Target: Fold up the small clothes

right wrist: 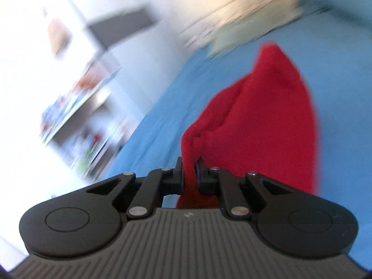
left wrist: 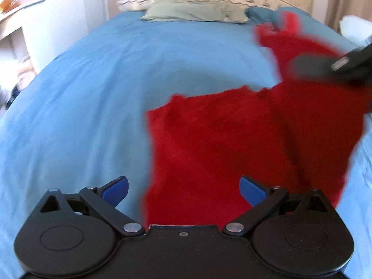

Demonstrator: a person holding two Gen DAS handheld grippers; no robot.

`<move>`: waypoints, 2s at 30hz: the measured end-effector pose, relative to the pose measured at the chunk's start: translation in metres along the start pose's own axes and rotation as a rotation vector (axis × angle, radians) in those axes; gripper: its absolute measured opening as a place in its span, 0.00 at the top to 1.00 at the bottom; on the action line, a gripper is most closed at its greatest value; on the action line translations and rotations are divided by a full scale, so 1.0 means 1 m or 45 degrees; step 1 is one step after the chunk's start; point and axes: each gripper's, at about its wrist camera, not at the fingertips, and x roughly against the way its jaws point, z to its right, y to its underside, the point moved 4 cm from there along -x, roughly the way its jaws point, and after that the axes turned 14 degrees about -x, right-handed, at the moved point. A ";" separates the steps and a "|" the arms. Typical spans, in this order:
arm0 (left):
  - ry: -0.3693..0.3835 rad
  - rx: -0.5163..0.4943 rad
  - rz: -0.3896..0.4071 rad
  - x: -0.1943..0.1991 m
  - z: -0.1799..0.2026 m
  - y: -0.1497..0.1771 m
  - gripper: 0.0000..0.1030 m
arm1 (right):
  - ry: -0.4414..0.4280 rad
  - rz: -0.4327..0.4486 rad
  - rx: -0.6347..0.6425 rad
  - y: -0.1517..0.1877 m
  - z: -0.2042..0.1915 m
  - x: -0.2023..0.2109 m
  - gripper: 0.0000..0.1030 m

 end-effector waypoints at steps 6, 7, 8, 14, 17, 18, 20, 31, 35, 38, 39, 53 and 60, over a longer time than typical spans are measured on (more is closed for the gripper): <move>-0.003 0.064 -0.047 0.008 -0.036 0.056 0.00 | 0.192 -0.327 0.099 0.075 0.007 -0.107 0.77; 0.015 0.076 -0.044 0.008 -0.039 0.060 0.00 | 0.206 -0.323 0.104 0.081 0.010 -0.112 0.76; 0.035 0.088 -0.037 0.009 -0.041 0.064 0.00 | 0.205 -0.307 0.111 0.083 0.010 -0.112 0.72; 0.182 0.074 0.086 0.028 -0.026 0.062 0.00 | 0.100 -0.174 0.133 0.066 -0.009 -0.077 0.07; 0.285 0.045 0.166 0.034 -0.008 0.051 0.00 | 0.106 -0.089 0.134 0.044 -0.006 -0.042 0.07; 0.304 0.041 0.183 0.034 -0.003 0.047 0.00 | 0.106 -0.058 0.131 0.039 -0.003 -0.030 0.07; 0.325 0.055 0.183 0.029 0.004 0.041 0.02 | 0.125 -0.024 0.134 0.031 0.005 -0.009 0.07; 0.297 0.249 0.127 0.010 -0.001 0.035 0.93 | 0.266 0.003 0.271 0.080 0.055 0.042 0.07; 0.266 0.313 0.169 0.022 -0.016 0.038 0.93 | 0.264 0.008 0.209 0.090 0.074 0.053 0.07; 0.243 0.369 0.158 0.017 -0.029 0.051 0.93 | 0.269 0.028 0.170 0.092 0.086 0.058 0.07; 0.259 0.400 0.125 0.010 -0.031 0.058 0.93 | 0.289 0.024 0.173 0.094 0.090 0.057 0.07; 0.240 0.659 0.124 0.006 -0.066 0.093 0.47 | 0.385 0.047 0.159 0.095 0.095 0.021 0.07; 0.072 0.236 0.068 0.016 -0.034 0.082 0.47 | 0.499 -0.024 0.258 0.111 0.115 0.020 0.07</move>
